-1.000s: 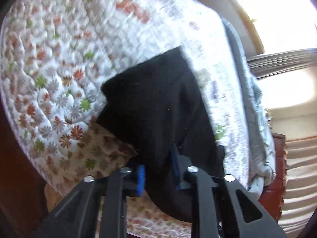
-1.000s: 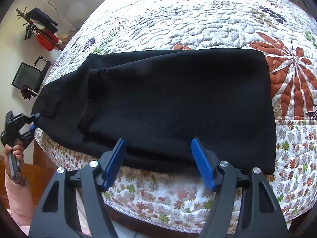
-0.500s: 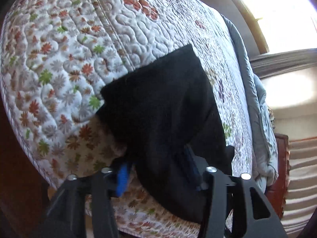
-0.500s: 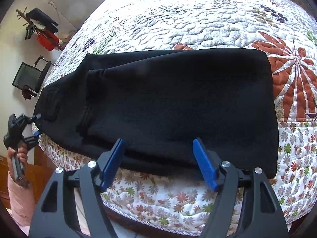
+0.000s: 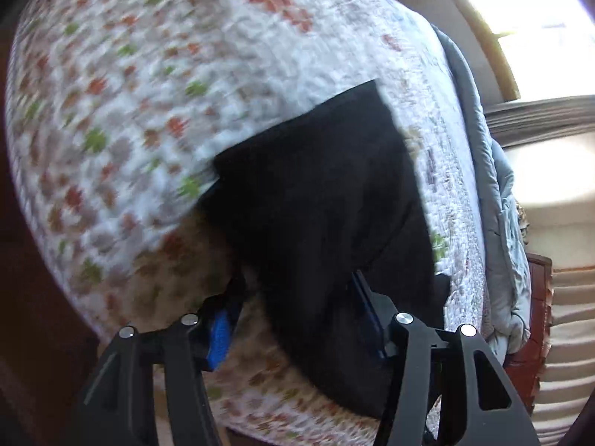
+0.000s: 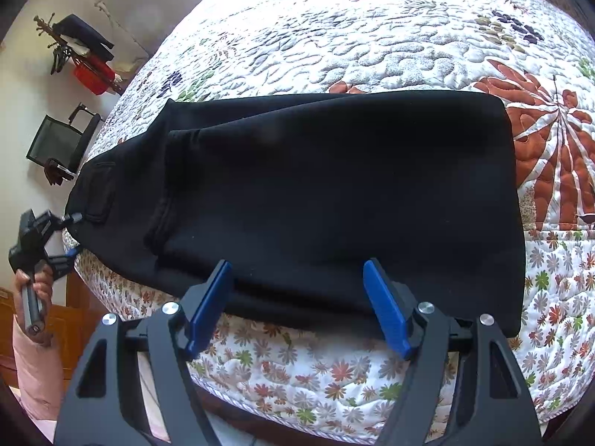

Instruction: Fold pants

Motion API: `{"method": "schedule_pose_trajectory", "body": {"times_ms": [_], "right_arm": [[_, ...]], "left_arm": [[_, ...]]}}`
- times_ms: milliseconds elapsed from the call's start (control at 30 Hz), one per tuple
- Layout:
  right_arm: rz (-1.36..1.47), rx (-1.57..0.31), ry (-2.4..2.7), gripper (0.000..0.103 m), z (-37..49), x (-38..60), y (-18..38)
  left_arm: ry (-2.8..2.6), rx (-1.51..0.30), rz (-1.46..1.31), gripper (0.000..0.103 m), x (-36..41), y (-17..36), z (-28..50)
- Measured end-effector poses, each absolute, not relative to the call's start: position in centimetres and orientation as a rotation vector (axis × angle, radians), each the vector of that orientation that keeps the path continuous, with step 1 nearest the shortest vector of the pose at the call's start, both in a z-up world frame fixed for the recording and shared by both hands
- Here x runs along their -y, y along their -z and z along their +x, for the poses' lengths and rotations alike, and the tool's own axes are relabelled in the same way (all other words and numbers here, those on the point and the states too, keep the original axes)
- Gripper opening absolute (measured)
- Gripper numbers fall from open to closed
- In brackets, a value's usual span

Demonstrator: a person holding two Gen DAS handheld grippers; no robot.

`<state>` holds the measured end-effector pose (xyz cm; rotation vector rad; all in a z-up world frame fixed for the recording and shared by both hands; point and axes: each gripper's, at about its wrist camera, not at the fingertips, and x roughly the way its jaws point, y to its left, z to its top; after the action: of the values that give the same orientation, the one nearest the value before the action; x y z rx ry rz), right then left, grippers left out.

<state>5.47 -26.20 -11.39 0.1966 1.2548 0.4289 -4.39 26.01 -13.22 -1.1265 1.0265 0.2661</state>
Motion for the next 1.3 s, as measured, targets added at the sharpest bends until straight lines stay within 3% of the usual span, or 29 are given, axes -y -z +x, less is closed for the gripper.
{"method": "schedule_pose_trajectory", "body": {"times_ms": [433, 500, 567, 633, 700, 800, 1000, 1300], "right_arm": [[0.188, -1.262, -0.43, 0.074, 5.7, 25.9, 11.5], [0.187, -1.265, -0.431, 0.074, 5.8, 25.9, 11.5], [0.177, -1.265, -0.43, 0.075, 5.9, 25.8, 11.5], [0.175, -1.262, -0.431, 0.075, 5.9, 25.8, 11.5], [0.181, -1.259, -0.435, 0.075, 5.9, 25.8, 11.6], [0.201, -1.26, -0.435, 0.075, 5.9, 26.0, 11.5], [0.225, -1.257, -0.429, 0.074, 5.8, 26.5, 10.9], [0.199, -1.233, -0.387, 0.074, 4.9, 27.5, 9.8]], "left_arm": [[-0.187, -0.769, -1.186, 0.057, -27.6, 12.9, -3.7], [-0.248, -0.825, -1.119, 0.051, -27.2, 13.0, -3.4], [-0.288, -0.868, -1.142, 0.052, -27.6, 14.4, -3.2], [-0.283, -0.853, -1.164, 0.047, -27.7, 14.5, -3.3], [-0.254, -0.834, -1.101, 0.023, -27.1, 13.4, -3.3], [-0.221, -0.753, -1.06, 0.016, -25.8, 11.1, -3.5], [-0.08, -0.64, -0.874, 0.014, -21.3, 5.8, -2.4], [0.168, -0.672, -0.692, 0.014, -14.0, 2.9, -0.6]]}}
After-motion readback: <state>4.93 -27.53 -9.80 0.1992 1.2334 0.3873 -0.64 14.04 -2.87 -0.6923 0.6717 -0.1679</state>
